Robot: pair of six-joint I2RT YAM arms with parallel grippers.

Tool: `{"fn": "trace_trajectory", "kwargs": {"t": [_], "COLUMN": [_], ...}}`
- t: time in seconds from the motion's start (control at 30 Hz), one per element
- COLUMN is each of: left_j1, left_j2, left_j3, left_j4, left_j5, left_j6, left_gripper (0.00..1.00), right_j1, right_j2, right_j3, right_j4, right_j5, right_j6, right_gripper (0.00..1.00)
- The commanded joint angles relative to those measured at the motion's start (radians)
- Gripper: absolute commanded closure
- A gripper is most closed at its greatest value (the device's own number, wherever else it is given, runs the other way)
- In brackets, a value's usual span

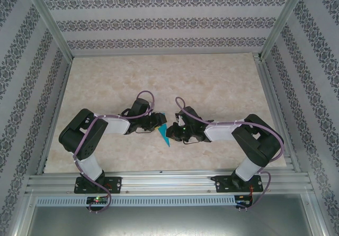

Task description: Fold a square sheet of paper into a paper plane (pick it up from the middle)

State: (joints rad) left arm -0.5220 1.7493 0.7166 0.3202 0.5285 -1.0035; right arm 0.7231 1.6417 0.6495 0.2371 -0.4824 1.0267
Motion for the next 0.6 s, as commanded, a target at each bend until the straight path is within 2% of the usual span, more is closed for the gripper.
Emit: {"fn": "trace_trajectory", "kwargs": {"t": [0.0, 0.2, 0.57], "left_j1": [-0.016, -0.016, -0.016], "left_j2": [0.1, 0.101, 0.095], "left_j3": [-0.004, 0.007, 0.003], "left_j4": [-0.075, -0.075, -0.076], "left_j5": [-0.048, -0.041, -0.029], "left_j6": [0.014, 0.014, 0.01], "left_gripper": [0.56, 0.56, 0.56], "right_j1": [-0.009, 0.001, 0.023], "right_j2": [-0.035, -0.038, 0.053], "right_j3": [-0.008, -0.008, 0.049], "right_j4": [0.024, 0.056, 0.094], "right_j5": [0.019, 0.018, -0.02], "right_j6": [0.011, 0.036, 0.063], "right_gripper": [0.87, 0.88, 0.88]}}
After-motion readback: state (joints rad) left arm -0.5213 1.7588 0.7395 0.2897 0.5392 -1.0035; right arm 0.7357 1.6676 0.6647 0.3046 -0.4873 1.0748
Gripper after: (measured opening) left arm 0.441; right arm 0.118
